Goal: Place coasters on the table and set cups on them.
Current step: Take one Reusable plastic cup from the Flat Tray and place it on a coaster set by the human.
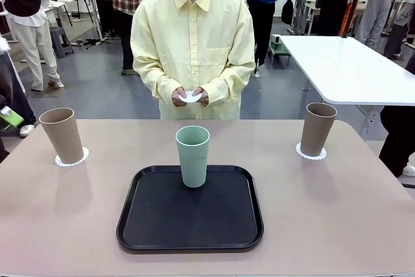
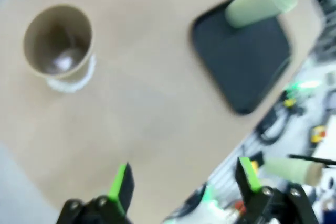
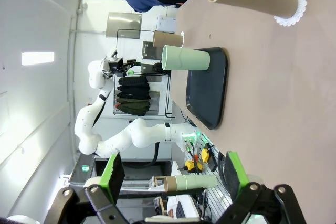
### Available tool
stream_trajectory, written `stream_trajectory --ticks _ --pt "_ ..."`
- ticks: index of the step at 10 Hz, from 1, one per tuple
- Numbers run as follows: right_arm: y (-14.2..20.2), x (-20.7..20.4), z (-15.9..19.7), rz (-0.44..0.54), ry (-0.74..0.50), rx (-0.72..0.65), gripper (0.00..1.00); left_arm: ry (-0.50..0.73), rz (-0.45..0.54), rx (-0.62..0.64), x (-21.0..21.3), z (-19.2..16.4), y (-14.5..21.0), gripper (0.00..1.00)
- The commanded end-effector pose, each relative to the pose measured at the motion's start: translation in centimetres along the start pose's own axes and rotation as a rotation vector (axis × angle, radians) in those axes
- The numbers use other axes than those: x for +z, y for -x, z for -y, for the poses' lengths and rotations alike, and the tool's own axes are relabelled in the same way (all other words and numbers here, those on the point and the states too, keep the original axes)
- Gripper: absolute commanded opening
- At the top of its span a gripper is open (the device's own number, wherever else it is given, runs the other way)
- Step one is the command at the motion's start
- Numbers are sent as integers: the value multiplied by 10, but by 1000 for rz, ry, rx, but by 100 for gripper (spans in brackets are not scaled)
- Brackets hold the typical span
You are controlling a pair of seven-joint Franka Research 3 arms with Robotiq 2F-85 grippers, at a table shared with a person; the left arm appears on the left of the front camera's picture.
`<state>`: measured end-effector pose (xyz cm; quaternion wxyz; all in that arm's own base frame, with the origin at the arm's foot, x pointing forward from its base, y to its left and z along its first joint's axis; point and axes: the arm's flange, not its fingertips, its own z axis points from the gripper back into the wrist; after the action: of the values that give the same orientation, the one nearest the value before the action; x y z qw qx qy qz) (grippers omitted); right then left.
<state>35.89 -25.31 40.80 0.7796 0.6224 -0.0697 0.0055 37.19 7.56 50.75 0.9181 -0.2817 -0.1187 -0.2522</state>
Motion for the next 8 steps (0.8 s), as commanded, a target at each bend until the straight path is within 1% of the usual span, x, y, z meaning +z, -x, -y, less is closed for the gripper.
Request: stream_trajectory --ticks 1,2,4,5,6,8 --pt "1 1 0 -4 3 -2 100 253 220 40 25 -17 27 100" --pt "1 1 0 -4 3 -2 100 319 292 91 35 -34 44 100" --pt "1 1 0 -4 3 -2 100 444 357 196 37 -74 76 100" --pt "1 1 0 -4 3 -2 100 504 373 238 37 -93 92 100" --pt "1 1 0 -4 3 -2 100 532 394 279 38 -110 111 100" --pt "1 1 0 -4 3 -2 100 585 407 328 44 -131 134 100"
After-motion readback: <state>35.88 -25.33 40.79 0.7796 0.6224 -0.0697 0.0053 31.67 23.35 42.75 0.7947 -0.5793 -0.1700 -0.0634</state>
